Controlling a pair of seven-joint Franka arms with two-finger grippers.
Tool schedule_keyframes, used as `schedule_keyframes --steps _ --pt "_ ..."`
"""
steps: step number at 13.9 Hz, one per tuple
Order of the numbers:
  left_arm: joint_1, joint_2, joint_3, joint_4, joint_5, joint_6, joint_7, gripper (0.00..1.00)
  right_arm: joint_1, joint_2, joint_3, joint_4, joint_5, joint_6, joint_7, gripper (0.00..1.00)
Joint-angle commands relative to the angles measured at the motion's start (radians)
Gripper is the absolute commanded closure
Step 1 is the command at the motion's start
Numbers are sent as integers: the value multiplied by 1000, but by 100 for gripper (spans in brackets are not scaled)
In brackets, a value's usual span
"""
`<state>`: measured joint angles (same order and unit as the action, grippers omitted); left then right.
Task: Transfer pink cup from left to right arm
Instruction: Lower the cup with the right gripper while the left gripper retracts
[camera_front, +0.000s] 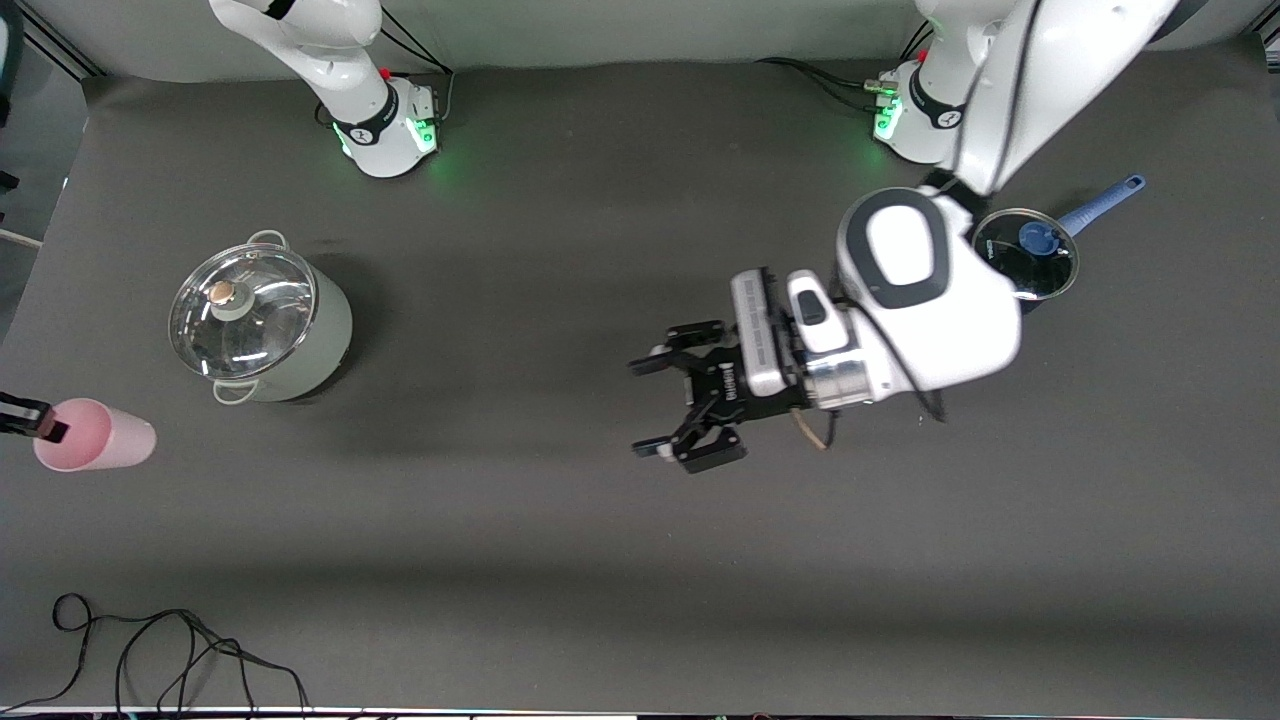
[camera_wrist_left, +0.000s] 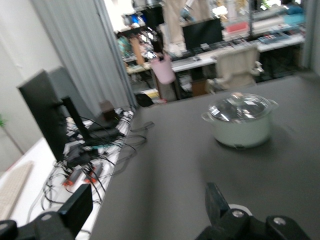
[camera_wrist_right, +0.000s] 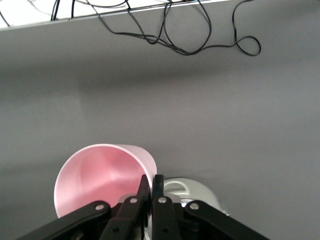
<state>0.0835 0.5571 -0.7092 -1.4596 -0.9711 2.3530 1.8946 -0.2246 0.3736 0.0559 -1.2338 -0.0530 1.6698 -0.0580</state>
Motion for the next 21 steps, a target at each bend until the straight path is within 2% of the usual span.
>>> schedule_keyframes --steps 1,3,6,8,10,13,17,19,21 --pt "99 -65 4 -6 234 -234 -191 0 -36 48 5 -41 44 112 -115 100" --pt "146 -77 4 51 325 -444 -281 0 -50 80 7 -110 111 250 -137 100" --pt "229 -130 5 71 396 -645 -293 0 -47 140 9 -206 150 411 -201 100" --pt "280 -187 7 71 446 -766 -295 0 -42 204 10 -213 153 470 -224 100" --pt "317 -223 8 85 559 -877 -295 0 -45 273 10 -213 153 537 -252 100" --pt "318 -244 7 171 782 -1041 -298 0 -47 329 10 -213 153 571 -293 100" --pt "312 -302 5 186 1038 -1069 -318 0 -45 378 12 -213 151 607 -298 100" --pt "318 -296 7 186 1109 -1049 -321 0 -47 395 12 -210 153 608 -325 88" --pt "320 -295 7 186 1193 -996 -321 0 -47 403 12 -211 153 617 -327 83"
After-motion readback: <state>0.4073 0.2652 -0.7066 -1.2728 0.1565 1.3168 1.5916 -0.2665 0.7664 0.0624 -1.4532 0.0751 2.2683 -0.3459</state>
